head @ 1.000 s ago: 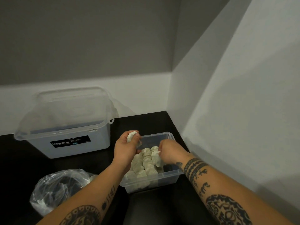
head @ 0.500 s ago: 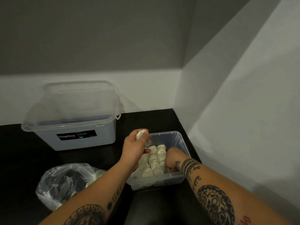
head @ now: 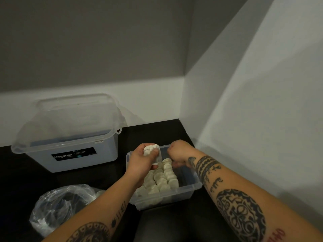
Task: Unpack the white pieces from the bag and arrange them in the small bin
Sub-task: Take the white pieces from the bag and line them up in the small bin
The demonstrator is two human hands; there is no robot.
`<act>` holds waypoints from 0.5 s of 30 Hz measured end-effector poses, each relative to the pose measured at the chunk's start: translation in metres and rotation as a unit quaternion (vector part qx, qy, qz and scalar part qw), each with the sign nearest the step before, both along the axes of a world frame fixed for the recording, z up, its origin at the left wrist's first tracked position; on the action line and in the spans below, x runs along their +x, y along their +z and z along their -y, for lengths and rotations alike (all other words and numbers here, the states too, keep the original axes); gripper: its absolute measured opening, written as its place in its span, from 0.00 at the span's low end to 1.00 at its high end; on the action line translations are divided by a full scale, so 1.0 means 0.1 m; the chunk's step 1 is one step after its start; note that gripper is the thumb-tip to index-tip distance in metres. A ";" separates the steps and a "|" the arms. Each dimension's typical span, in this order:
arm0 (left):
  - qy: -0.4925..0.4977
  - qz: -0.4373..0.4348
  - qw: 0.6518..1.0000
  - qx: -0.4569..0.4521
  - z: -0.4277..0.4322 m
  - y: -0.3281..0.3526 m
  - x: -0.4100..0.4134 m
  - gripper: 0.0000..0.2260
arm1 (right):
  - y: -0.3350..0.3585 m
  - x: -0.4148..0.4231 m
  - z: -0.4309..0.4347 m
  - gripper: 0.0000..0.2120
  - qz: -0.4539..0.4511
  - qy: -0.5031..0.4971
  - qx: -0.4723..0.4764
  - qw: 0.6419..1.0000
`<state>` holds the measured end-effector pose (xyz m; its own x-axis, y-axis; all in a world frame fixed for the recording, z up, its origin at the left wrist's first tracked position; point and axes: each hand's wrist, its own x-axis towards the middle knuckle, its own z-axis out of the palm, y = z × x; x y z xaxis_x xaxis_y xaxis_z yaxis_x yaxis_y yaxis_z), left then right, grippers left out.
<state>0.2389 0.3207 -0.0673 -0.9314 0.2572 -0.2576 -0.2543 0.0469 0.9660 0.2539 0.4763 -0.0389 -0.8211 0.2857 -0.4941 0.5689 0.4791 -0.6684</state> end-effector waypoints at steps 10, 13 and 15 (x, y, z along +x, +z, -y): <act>-0.023 -0.029 0.999 0.025 -0.10 0.03 0.08 0.09 | 0.04 0.18 -0.07 0.04 -0.171 0.018 -0.099 0.980; -0.018 -0.020 0.999 0.021 -0.08 0.00 0.09 0.09 | 0.04 0.21 -0.11 0.03 -0.184 0.006 -0.089 0.979; -0.018 -0.018 1.000 0.016 -0.07 -0.01 0.10 0.07 | 0.06 0.24 -0.13 0.02 -0.185 0.006 -0.098 0.978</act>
